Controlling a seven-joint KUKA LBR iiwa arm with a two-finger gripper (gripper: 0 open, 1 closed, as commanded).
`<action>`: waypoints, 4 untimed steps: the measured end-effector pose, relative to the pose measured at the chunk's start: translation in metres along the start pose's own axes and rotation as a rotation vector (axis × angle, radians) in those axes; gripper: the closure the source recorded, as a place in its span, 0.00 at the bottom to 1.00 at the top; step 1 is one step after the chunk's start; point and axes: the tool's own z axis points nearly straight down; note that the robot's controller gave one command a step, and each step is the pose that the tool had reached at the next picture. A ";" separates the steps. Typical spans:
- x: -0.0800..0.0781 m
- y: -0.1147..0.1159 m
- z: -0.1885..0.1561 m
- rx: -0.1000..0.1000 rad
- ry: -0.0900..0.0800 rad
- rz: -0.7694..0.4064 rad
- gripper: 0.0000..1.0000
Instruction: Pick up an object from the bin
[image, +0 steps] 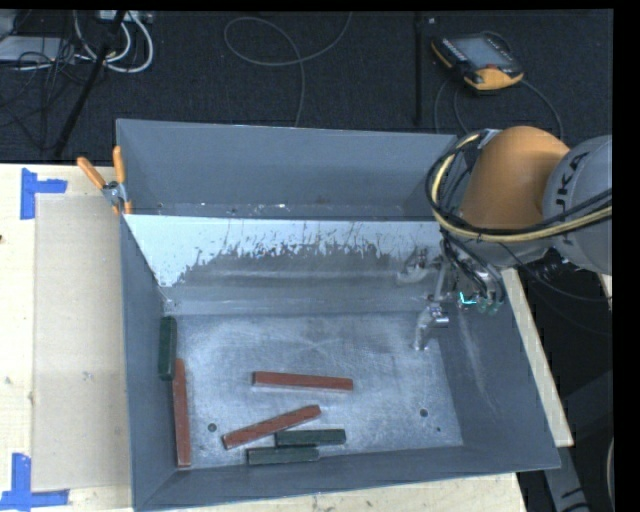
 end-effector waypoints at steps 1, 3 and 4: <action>0.000 0.000 0.000 0.000 0.000 -0.001 0.00; 0.027 0.062 0.046 -0.003 0.001 -0.286 0.00; 0.029 0.082 0.035 -0.002 0.004 -0.177 0.00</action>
Offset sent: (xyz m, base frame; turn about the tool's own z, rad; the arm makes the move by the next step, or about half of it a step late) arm -0.0475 0.0907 -0.0598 -0.3973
